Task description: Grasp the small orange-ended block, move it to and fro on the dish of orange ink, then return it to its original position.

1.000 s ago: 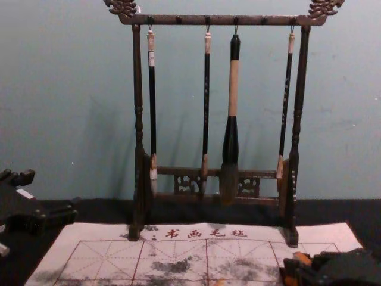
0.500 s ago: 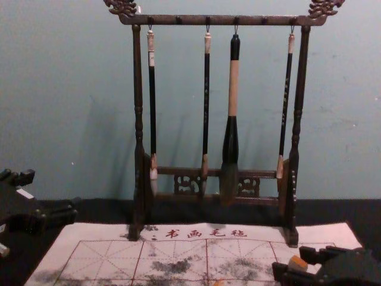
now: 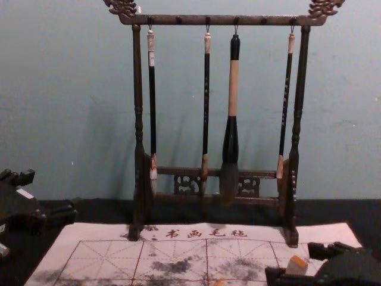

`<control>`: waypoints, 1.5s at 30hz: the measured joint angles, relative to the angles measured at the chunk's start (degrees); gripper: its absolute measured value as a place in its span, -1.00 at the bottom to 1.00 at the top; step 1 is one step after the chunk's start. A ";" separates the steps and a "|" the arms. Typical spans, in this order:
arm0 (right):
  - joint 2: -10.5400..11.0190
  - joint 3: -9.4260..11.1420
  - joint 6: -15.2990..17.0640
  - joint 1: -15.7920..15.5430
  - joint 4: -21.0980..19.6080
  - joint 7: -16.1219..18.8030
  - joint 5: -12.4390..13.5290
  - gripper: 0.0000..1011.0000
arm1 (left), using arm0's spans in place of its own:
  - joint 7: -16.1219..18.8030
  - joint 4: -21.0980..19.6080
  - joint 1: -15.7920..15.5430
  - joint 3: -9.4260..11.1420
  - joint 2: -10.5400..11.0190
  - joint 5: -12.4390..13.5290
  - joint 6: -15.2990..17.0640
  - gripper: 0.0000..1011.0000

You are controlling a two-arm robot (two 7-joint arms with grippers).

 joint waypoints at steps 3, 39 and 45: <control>0.00 0.04 -0.42 0.00 -0.04 0.00 -0.03 0.98 | 0.00 0.00 0.00 0.00 0.00 0.00 0.00 0.98; -6.69 6.54 -14.74 -2.36 7.29 -13.61 -13.74 0.98 | 0.00 0.00 0.00 0.00 0.00 0.00 0.00 0.98; -6.73 6.50 -14.47 -2.36 7.49 -13.47 -13.89 0.98 | 0.00 0.00 0.00 0.00 0.00 0.00 0.00 0.98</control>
